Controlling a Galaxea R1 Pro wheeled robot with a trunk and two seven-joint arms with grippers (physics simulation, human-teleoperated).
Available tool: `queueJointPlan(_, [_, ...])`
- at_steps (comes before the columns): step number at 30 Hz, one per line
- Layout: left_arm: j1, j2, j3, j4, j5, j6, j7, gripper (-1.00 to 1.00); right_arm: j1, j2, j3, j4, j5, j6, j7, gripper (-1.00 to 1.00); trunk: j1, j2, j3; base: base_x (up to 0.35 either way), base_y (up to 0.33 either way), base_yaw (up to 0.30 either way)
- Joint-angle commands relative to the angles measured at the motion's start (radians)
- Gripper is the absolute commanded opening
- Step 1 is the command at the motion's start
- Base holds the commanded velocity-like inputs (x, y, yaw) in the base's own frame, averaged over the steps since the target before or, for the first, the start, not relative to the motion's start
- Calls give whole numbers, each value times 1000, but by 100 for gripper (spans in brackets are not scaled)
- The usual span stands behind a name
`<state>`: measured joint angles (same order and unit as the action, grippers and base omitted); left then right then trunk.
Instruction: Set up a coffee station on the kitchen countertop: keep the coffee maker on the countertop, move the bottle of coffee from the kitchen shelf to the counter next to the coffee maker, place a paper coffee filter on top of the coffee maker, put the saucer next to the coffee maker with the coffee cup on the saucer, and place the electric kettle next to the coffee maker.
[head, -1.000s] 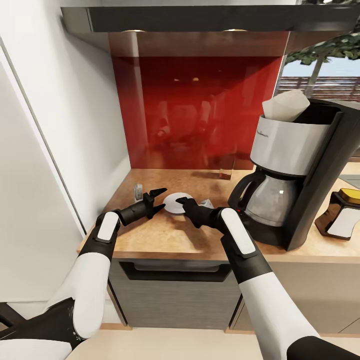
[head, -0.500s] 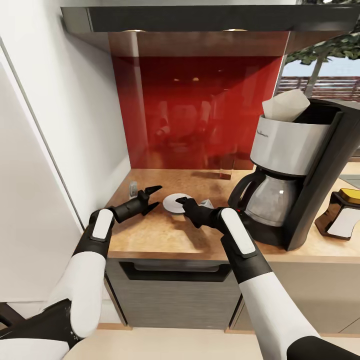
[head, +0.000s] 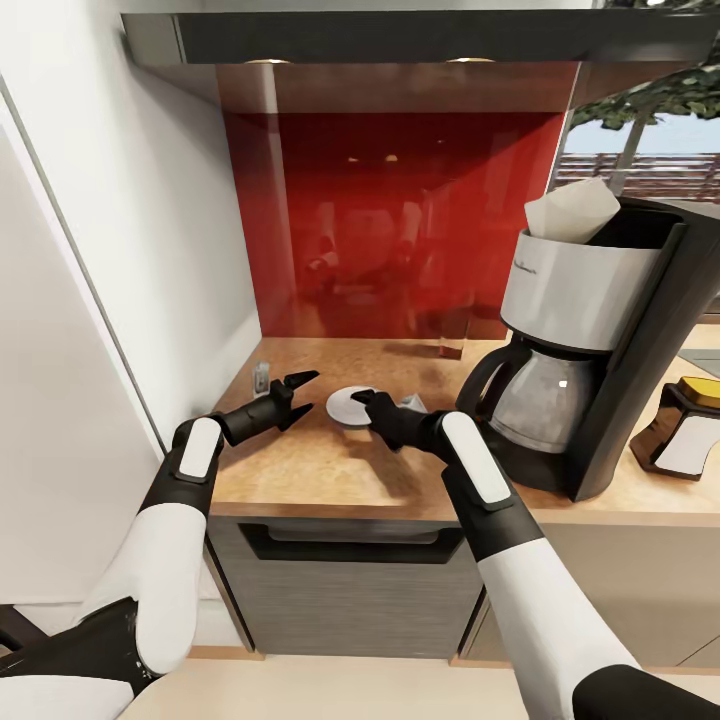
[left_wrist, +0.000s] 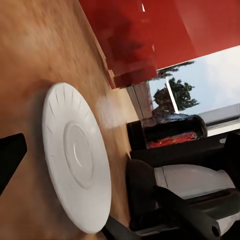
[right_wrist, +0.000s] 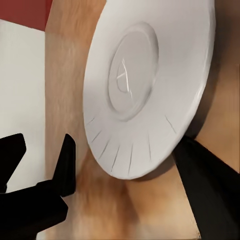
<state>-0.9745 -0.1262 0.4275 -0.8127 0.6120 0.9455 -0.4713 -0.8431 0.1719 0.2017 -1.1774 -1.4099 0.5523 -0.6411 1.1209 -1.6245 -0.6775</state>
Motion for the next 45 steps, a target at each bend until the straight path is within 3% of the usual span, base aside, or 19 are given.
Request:
queueJointPlan(1, [-1,-1,5,0,-9,6,-4,100,-1,0,0,0,-3,2,3,100,0,0,-1,0,0,0])
queueJointPlan(3, [-1,-2,5,1,-9,6,-5,100,-1,0,-1,12,2,2,51,100,0,0,-1,0,0,0])
queueJointPlan(6, [-1,-2,5,2,-9,6,-6,100,-1,-1,-1,23,4,2,66,100,0,0,-1,0,0,0])
queueJointPlan(30, [-1,0,5,-8,-8,6,-6,100,-1,-2,-1,30,1,-1,78,100,0,0,-1,0,0,0])
queueJointPlan(31, [-1,0,5,-8,-8,6,-6,100,-1,-2,-1,30,1,-1,78,-100,0,0,-1,0,0,0])
queueJointPlan(45, [-1,2,6,-9,-9,6,-6,100,-1,-3,-2,31,-1,-2,78,-100,0,0,-1,0,0,0])
